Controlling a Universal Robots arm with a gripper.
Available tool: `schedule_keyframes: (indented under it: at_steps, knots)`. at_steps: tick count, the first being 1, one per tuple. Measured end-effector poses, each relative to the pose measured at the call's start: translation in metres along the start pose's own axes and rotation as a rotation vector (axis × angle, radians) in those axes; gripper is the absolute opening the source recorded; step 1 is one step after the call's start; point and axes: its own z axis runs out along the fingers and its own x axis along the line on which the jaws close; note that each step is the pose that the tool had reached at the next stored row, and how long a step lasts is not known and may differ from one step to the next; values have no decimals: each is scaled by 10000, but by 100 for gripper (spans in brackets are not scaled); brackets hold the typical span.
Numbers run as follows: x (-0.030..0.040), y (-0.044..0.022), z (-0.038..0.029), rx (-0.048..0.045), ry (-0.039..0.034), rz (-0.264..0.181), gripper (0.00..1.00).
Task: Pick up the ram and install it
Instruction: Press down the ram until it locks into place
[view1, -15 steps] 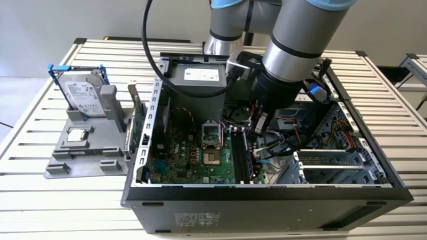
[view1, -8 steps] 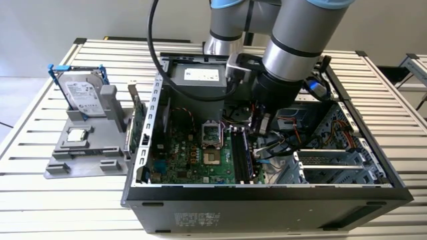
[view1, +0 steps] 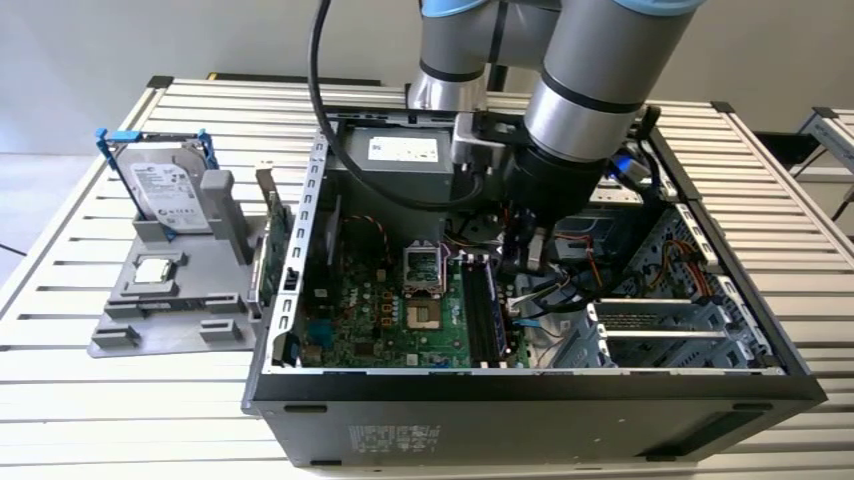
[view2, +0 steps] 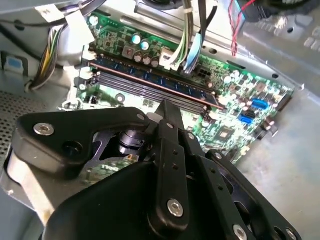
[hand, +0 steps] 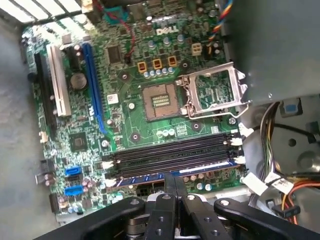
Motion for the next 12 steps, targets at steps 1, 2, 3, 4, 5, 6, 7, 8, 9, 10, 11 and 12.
schedule_keyframes:
  at_steps: [1,2,3,4,5,6,7,8,9,10,11,12]
  knots:
    - [-1,0,0,9,12,-185,0]
    - [-1,0,0,18,24,-365,0]
    - [-2,0,0,27,37,-549,0]
    - [-2,0,0,36,48,-726,0]
    - [-3,0,0,45,60,-901,0]
    - [-3,0,0,53,71,-1071,0]
    - [-4,1,0,61,82,-1234,0]
    - [-4,1,0,67,91,-1361,0]
    - [-5,1,0,71,98,-1453,0]
    - [-7,1,0,76,103,-1550,0]
    - [-9,1,0,82,110,-1666,0]
    - [-8,2,0,85,115,-1734,0]
